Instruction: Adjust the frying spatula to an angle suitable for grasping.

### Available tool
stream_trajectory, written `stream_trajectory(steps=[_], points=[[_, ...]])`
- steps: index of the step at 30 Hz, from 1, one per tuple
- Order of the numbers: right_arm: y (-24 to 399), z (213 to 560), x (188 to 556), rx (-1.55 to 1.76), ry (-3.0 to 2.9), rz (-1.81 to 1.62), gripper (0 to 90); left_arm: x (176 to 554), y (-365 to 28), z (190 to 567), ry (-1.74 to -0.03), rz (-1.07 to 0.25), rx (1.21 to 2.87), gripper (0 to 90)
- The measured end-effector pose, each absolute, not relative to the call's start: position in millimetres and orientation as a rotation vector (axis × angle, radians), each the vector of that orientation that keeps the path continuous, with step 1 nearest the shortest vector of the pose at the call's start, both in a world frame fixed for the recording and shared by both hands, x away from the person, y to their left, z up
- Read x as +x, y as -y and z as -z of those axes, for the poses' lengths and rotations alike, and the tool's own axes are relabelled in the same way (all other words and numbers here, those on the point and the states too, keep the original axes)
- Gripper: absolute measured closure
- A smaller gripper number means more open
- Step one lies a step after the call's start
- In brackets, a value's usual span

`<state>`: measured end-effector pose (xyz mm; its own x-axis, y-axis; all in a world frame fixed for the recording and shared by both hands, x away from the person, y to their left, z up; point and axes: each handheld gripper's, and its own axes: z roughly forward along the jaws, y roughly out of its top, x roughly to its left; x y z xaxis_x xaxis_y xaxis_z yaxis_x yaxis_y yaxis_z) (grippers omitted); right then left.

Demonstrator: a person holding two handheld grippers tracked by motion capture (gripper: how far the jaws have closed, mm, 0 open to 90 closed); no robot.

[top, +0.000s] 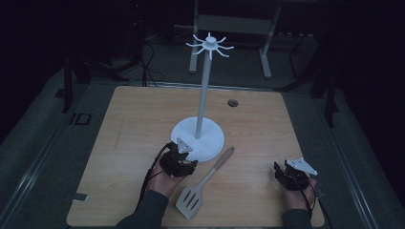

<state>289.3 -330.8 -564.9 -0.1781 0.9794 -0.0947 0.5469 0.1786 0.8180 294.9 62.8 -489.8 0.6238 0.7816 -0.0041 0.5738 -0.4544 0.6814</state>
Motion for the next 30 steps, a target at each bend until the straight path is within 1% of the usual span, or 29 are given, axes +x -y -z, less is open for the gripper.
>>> stream_trajectory(steps=[7, 20, 30], points=[[331.4, 565.1, 289.5, 1.446, -1.811, -0.856, 53.0, 299.2, -49.6, 491.7, -1.035, -0.399, 2.228, 51.4], [333.0, 564.6, 289.5, 1.459, -1.802, -0.857, 51.0, 306.5, -20.9, 497.0, -0.991, -0.357, 2.299, 58.6], [332.9, 564.7, 289.3, 1.457, -1.802, -0.857, 51.0, 315.8, 5.3, 511.2, -0.965, -0.332, 2.406, 60.6]])
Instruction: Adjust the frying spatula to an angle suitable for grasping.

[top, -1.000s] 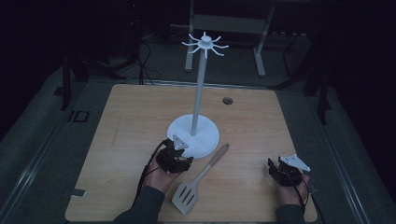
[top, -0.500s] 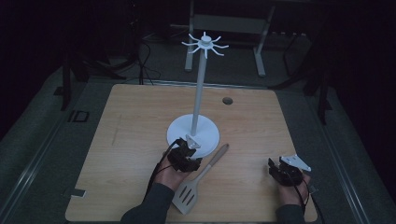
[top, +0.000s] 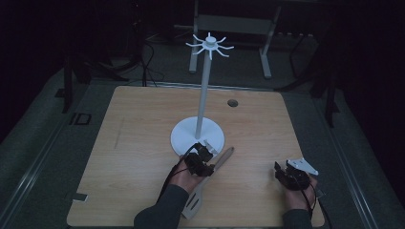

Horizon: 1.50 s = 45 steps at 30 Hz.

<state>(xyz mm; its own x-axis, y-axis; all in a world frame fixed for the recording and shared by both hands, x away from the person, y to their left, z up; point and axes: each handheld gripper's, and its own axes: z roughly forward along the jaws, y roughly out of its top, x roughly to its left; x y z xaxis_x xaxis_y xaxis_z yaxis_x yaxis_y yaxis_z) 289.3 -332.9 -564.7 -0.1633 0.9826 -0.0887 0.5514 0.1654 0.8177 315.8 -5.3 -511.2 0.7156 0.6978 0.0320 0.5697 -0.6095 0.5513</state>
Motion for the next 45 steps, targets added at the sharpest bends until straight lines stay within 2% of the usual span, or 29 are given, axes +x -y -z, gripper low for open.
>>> stream_trajectory(steps=[14, 24, 33, 45], points=[[333.8, 564.2, 289.1, 1.458, -1.796, -0.864, 50.8, 324.7, 28.7, 532.5, -0.947, -0.297, 2.498, 64.5], [334.6, 563.6, 288.4, 1.458, -1.787, -0.863, 50.8, 325.4, 31.8, 537.4, -0.94, -0.292, 2.516, 72.2], [335.8, 563.7, 287.9, 1.461, -1.782, -0.861, 50.8, 322.9, 19.1, 533.7, -0.946, -0.291, 2.518, 74.1], [335.4, 564.5, 287.7, 1.465, -1.785, -0.856, 50.7, 319.6, -25.9, 527.8, -1.023, -0.284, 2.489, 75.0]])
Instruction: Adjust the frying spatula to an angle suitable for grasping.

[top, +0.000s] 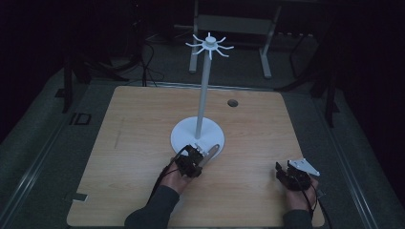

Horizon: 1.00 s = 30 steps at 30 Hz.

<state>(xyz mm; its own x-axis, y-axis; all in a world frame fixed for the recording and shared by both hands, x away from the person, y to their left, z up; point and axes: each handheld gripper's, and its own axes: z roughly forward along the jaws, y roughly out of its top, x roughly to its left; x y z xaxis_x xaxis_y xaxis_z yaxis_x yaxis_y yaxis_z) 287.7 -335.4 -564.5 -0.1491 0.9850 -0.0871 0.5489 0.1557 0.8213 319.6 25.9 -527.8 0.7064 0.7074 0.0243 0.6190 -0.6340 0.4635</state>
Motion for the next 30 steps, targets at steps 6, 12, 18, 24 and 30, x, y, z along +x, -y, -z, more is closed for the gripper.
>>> stream_trajectory(steps=[6, 12, 18, 24, 30], points=[[334.9, 565.1, 288.0, 1.464, -1.79, -0.852, 50.6, 322.2, -19.3, 529.4, -1.036, -0.319, 2.518, 73.0], [335.9, 564.7, 288.0, 1.468, -1.785, -0.858, 50.5, 326.5, -12.6, 535.8, -1.069, -0.338, 2.53, 71.7], [336.2, 564.5, 288.0, 1.468, -1.785, -0.859, 50.4, 329.1, -8.8, 536.7, -1.083, -0.338, 2.516, 72.0], [336.2, 564.6, 288.0, 1.469, -1.785, -0.859, 50.4, 328.0, -9.1, 536.8, -1.089, -0.34, 2.505, 73.5], [336.9, 565.5, 288.5, 1.471, -1.789, -0.854, 50.3, 326.8, -10.6, 536.6, -1.1, -0.354, 2.486, 73.6]])
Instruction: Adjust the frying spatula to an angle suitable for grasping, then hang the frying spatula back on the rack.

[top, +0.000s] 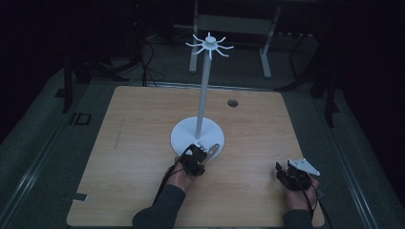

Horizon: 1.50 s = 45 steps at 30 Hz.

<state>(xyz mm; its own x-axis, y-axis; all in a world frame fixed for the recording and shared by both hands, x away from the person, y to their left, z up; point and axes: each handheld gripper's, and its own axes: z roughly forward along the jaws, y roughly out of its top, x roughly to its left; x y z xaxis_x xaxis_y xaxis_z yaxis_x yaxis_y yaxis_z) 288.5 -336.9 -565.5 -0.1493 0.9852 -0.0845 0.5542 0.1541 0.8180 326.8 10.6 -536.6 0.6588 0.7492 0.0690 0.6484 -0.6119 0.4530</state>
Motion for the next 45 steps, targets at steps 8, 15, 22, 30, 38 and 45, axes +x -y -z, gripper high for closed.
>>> stream_trajectory(steps=[8, 15, 22, 30, 38, 45], points=[[336.0, 565.3, 289.0, 1.468, -1.791, -0.855, 50.1, 321.2, -13.7, 527.4, -1.118, -0.411, 2.411, 73.6], [335.0, 565.7, 289.7, 1.468, -1.796, -0.855, 50.1, 315.0, -16.0, 518.0, -1.126, -0.445, 2.344, 73.7], [334.4, 565.5, 290.3, 1.464, -1.797, -0.857, 49.9, 310.3, -16.4, 505.5, -1.125, -0.473, 2.279, 73.7], [334.3, 565.5, 290.0, 1.461, -1.799, -0.854, 49.8, 306.9, -17.9, 497.4, -1.147, -0.522, 2.205, 73.7], [334.3, 565.8, 290.1, 1.461, -1.802, -0.854, 49.8, 299.6, -20.5, 487.0, -1.138, -0.589, 2.118, 73.8], [333.9, 566.2, 290.4, 1.46, -1.804, -0.851, 49.7, 295.9, -23.0, 475.0, -1.139, -0.6, 2.05, 73.8]])
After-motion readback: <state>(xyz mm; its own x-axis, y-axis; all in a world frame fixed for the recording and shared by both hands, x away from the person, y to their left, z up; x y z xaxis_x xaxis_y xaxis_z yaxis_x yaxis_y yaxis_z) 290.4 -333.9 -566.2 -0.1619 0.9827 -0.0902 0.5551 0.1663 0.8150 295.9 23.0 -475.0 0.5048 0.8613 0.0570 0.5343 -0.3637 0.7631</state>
